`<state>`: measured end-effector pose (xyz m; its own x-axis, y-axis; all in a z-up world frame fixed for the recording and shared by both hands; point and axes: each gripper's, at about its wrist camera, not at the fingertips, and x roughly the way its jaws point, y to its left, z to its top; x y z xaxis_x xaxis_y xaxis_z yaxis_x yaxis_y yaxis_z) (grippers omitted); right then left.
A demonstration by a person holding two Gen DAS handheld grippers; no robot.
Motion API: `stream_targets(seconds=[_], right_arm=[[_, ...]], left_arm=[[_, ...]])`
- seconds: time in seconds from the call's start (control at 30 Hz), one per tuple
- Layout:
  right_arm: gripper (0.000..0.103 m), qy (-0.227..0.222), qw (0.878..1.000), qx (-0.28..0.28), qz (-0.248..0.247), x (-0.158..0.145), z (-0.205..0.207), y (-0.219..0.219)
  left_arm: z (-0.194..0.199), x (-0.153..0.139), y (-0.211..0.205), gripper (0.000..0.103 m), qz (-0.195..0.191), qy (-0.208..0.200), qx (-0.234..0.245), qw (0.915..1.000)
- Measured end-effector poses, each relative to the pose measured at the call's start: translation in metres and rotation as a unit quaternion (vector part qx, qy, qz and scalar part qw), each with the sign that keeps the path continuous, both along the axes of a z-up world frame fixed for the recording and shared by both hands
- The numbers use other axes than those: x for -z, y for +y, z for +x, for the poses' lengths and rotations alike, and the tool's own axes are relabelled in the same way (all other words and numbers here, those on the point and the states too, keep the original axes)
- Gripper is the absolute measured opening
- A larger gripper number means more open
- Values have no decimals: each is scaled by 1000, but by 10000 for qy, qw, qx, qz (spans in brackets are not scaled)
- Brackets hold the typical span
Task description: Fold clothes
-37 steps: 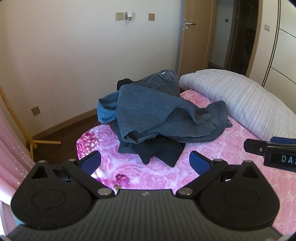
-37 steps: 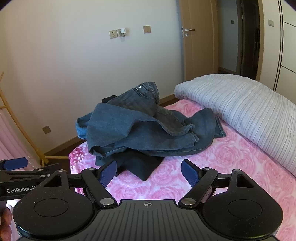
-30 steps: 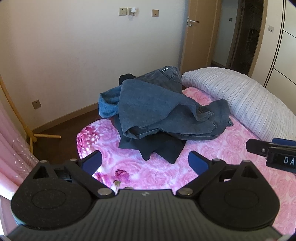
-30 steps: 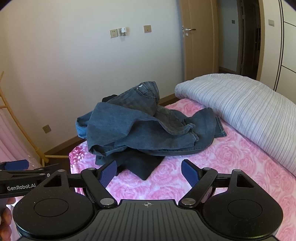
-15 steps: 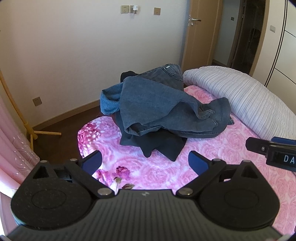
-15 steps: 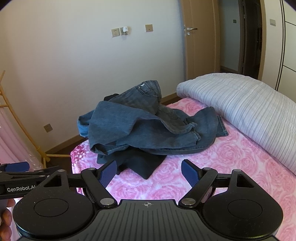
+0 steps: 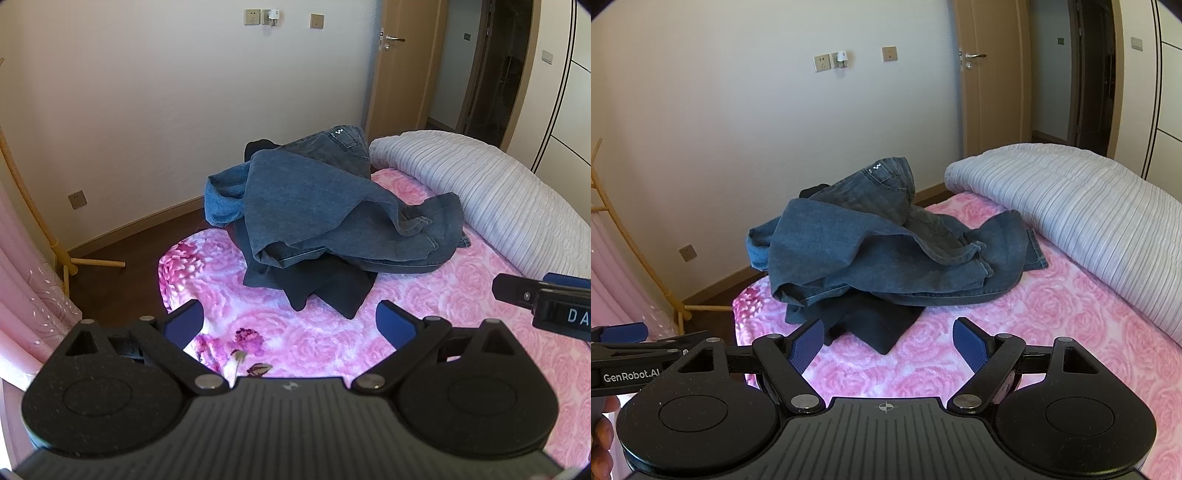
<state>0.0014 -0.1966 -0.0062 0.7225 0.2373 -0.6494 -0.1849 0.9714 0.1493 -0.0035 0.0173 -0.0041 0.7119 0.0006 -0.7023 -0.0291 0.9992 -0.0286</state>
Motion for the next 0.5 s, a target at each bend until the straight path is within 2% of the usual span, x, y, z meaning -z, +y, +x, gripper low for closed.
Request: stream_targets(seconds=[0.5], right_arm=[[80,30,9999,-76,68,1,-1,-3]], left_arm=[[-1,0,-2,99,119,91,-43,9999]])
